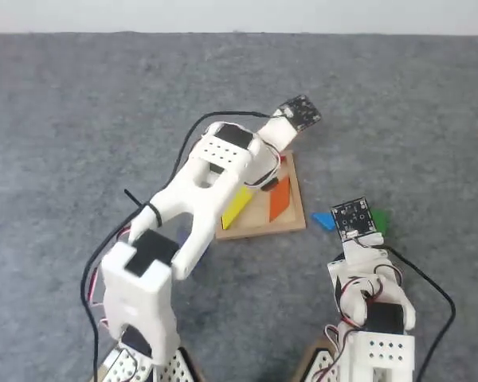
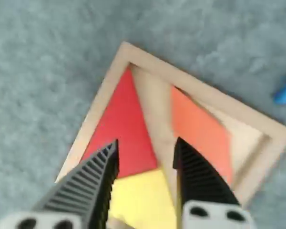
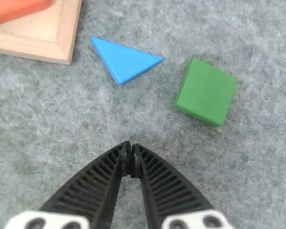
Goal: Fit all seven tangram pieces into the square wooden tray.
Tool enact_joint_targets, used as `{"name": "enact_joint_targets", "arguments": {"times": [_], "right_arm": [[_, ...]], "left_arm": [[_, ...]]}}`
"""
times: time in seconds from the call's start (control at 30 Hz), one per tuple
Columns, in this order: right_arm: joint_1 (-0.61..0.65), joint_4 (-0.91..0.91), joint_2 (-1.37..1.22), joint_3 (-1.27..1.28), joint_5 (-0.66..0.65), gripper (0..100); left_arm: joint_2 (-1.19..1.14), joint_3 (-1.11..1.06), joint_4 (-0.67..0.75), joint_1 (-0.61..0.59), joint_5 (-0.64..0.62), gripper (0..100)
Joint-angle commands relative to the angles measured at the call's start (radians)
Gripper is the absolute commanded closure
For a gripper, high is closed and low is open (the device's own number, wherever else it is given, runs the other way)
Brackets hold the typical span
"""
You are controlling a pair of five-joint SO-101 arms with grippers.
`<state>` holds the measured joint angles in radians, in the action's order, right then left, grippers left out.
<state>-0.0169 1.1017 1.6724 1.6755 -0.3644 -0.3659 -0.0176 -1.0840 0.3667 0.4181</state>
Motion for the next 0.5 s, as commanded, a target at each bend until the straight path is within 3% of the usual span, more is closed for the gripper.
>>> {"name": "enact_joint_targets", "arguments": {"times": [0.0,0.17,0.47], "right_arm": [[0.002,0.002,0.012,0.015,-0.009,99.1],[0.002,0.002,0.012,0.015,-0.009,99.1],[0.002,0.002,0.012,0.015,-0.009,99.1]], "left_arm": [[0.137,-0.073,0.009,0.034,-0.009,82],[0.129,-0.203,0.126,0.046,-0.012,82],[0.018,-0.205,0.209,0.044,-0.009,82]]}}
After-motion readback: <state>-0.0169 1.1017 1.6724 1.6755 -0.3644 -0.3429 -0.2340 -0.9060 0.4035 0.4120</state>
